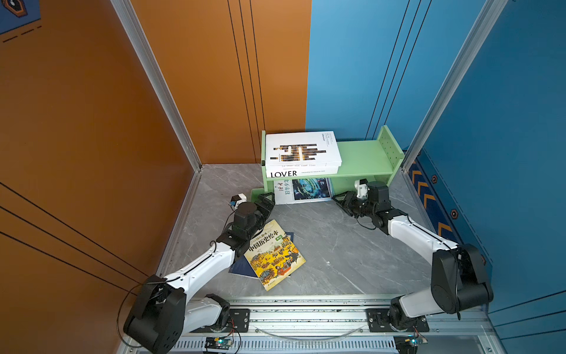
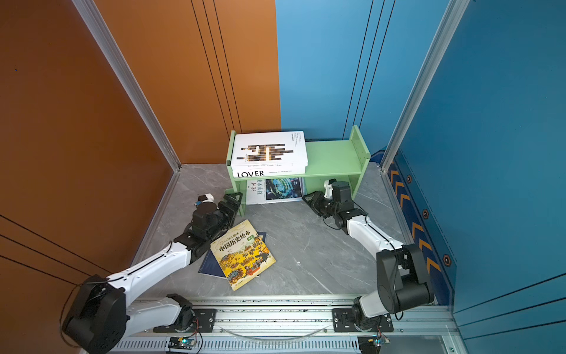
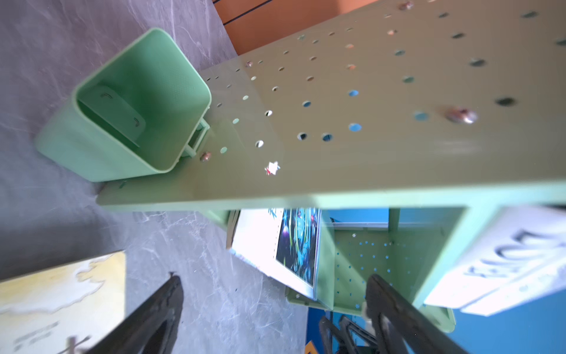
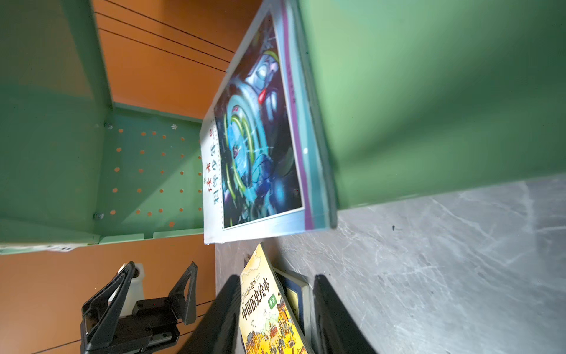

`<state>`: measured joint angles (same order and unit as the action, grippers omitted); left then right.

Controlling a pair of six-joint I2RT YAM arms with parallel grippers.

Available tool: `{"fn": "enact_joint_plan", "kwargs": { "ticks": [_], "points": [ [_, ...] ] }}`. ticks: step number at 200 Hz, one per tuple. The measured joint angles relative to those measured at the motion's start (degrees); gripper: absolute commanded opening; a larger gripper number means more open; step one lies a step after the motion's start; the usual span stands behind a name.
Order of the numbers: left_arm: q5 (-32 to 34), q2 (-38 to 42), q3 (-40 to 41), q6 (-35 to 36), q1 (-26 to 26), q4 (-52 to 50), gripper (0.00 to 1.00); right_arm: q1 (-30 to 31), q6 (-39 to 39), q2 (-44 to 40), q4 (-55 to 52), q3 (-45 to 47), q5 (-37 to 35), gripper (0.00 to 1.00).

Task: Stacking books/files
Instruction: Place the book at the bookshelf, then pick up the books.

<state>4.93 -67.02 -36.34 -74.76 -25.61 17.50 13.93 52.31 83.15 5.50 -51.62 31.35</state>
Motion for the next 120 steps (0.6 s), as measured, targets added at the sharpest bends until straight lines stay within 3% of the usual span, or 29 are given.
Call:
{"fn": "enact_joint_plan", "kwargs": {
  "ticks": [65, 120],
  "points": [
    [-0.2, 20.6, 2.9, 7.0, -0.3, -26.3, 0.94, 10.4, -9.2, -8.4, -6.0, 1.0, -9.4, 0.53],
    [-1.4, 32.5, 12.7, 7.9, 3.1, -43.6, 0.90, 22.5, -10.4, -0.5, -4.9, 2.7, -15.4, 0.57]
  ]
}}
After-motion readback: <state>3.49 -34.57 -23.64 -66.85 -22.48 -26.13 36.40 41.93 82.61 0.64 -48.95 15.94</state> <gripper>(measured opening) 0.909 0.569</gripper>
